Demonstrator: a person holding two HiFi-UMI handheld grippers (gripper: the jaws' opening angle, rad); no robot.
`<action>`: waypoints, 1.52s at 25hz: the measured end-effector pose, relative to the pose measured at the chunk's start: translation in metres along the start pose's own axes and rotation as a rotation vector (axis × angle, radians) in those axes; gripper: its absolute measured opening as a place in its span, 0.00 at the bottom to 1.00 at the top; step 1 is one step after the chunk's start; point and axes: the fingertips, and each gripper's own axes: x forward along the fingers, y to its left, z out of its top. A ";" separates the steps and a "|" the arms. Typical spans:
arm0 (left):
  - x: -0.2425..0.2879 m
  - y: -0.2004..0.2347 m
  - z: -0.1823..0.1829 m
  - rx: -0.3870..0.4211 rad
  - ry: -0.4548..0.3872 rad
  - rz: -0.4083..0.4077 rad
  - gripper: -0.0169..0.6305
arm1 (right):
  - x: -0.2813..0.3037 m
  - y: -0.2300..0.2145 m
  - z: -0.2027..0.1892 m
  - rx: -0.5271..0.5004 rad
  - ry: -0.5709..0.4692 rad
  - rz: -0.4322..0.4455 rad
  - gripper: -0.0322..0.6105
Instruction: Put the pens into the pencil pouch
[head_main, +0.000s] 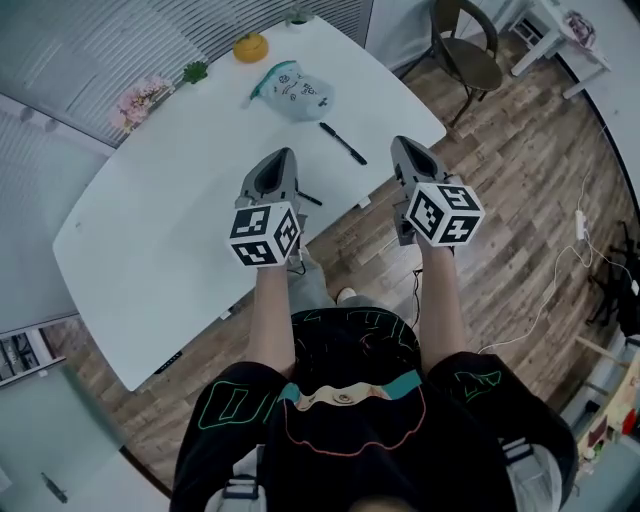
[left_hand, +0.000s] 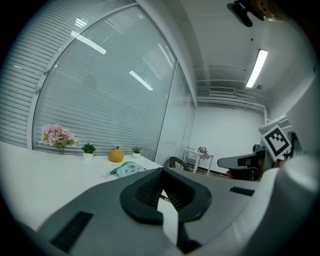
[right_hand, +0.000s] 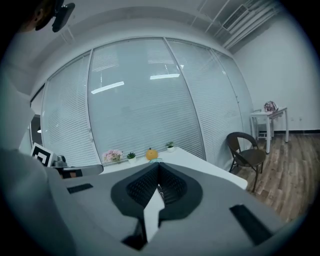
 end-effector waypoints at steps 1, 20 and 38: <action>0.003 0.007 -0.002 -0.012 0.002 0.008 0.02 | 0.009 0.004 -0.004 -0.005 0.015 0.010 0.05; 0.067 0.121 -0.024 -0.154 0.081 0.058 0.02 | 0.176 0.046 -0.009 -0.173 0.221 0.151 0.05; 0.090 0.178 -0.046 -0.315 0.046 0.023 0.02 | 0.308 0.083 -0.047 -0.467 0.598 0.246 0.18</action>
